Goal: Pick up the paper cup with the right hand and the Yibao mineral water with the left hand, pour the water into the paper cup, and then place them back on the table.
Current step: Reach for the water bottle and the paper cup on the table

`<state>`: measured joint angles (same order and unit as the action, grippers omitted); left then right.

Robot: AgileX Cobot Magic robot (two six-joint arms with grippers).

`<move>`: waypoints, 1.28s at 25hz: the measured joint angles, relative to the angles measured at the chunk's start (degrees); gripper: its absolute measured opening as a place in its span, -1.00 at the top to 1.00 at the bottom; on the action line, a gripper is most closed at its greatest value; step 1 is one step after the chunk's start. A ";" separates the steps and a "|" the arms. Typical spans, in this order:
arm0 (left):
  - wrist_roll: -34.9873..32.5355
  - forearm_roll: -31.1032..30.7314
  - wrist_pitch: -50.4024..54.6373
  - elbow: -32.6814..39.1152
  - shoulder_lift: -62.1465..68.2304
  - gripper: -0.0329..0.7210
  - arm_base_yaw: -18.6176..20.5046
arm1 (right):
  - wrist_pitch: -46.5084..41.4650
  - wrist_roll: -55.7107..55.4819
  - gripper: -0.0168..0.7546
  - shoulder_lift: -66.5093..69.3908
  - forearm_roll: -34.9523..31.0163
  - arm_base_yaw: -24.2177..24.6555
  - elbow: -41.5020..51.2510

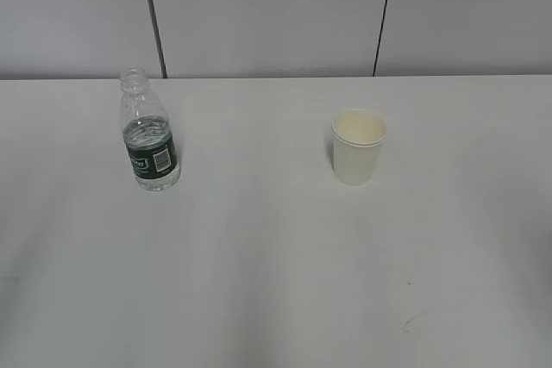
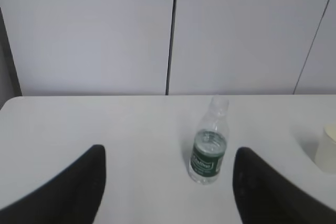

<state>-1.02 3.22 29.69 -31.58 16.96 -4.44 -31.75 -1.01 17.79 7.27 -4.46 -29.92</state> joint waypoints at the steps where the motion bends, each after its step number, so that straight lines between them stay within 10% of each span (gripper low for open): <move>1: -0.03 0.00 -2.33 0.00 1.83 -0.33 0.00 | 2.63 0.00 -0.34 2.18 0.00 0.00 0.00; 21: -0.21 0.24 -34.57 6.26 30.56 -0.33 0.00 | 64.29 -4.19 -0.34 47.17 -1.68 0.00 7.24; 32: 0.43 0.20 -54.22 15.39 36.19 -0.33 -0.38 | 91.17 -7.74 -0.34 72.99 8.51 0.00 7.33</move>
<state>-0.60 3.42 -24.53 -16.19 53.15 -4.82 59.42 -8.75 90.78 15.77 -4.46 -22.60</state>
